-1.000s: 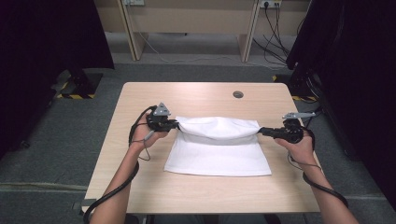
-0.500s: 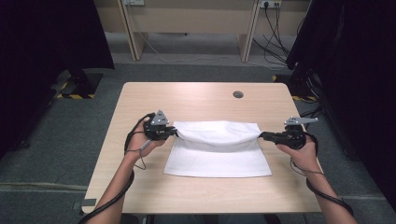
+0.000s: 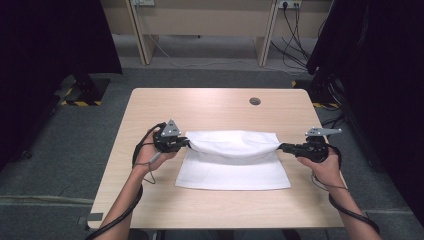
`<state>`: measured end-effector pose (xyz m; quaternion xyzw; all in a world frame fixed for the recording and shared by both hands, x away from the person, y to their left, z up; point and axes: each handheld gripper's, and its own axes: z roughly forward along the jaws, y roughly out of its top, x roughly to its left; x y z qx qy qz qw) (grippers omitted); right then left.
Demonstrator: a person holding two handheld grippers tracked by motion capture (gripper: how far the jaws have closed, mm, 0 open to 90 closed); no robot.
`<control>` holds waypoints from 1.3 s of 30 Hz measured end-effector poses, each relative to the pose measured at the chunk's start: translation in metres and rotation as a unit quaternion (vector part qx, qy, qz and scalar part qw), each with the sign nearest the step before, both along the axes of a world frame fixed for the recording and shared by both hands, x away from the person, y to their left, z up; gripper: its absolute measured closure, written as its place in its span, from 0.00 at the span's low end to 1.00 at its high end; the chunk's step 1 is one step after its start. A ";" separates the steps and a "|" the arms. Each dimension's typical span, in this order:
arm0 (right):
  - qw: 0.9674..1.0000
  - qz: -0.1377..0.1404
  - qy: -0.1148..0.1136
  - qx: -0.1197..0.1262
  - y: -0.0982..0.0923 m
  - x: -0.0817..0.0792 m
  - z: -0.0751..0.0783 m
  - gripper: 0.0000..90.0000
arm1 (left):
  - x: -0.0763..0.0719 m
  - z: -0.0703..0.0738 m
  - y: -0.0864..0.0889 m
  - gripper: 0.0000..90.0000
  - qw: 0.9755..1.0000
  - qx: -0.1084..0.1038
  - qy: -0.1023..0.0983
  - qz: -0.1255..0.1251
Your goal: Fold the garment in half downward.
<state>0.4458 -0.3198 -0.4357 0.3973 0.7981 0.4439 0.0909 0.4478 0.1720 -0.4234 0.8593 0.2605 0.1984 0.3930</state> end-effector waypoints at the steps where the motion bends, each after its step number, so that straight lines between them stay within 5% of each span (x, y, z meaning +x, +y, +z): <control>1: 1.000 -0.001 0.000 0.002 0.000 0.000 0.000 0.93 | 0.000 0.000 0.000 0.93 1.000 -0.001 -0.001 0.001; 39: 1.000 0.015 -0.001 0.014 -0.005 -0.018 0.002 0.94 | -0.030 0.001 0.003 0.93 1.000 0.011 -0.011 -0.010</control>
